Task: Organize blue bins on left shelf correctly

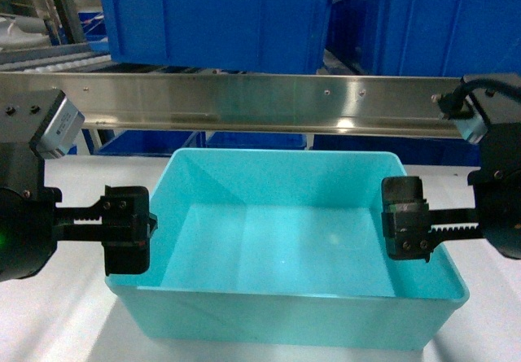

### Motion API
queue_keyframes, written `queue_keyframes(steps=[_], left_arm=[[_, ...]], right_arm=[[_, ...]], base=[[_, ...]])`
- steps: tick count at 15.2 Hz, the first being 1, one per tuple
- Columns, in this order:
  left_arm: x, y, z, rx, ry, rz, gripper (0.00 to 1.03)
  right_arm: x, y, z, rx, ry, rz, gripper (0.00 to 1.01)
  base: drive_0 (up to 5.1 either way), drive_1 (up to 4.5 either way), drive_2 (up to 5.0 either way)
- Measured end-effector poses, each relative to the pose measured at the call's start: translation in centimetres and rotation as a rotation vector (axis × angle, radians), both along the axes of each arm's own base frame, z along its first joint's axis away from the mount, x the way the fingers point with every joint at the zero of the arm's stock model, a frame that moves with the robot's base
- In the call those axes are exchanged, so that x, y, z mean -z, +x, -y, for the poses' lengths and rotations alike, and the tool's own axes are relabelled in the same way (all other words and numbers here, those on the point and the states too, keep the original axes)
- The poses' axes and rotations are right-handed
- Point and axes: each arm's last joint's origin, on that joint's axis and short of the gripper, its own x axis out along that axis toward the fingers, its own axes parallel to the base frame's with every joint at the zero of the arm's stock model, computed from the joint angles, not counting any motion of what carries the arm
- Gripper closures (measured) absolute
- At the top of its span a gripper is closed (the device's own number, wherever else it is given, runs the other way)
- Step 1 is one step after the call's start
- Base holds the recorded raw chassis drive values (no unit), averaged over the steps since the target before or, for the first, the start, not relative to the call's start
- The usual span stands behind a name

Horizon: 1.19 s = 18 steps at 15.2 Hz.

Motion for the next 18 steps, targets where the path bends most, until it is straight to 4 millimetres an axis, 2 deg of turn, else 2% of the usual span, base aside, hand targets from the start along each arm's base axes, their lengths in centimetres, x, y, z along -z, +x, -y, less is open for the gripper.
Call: queue_keyframes(steps=[3,5,11,18], left_arm=[[0.8,0.7,0.6,0.003,0.012,-0.022,0.05],[2.2,1.0,0.9,-0.015,0.014,-0.061,0.05],[2.8,1.3,1.8,-0.047,0.006,-0.081,0.05],[4.0,1.3,2.0,-0.086,0.011,-0.112,0.05]], right_arm=[[1.0,1.3,0.0,0.029,-0.014,-0.008,0.03],[1.9,2.4,0.5,0.059,-0.018,-0.012,0.03],[4.2,3.1,1.2,0.097,-0.014,-0.035,0.03],[5.4,3.2,1.5,0.121,-0.030,-0.054,0.03]], base=[[0.0,0.00,0.0],[0.0,0.00,0.0],[0.0,0.00,0.0],[0.0,0.00,0.0]])
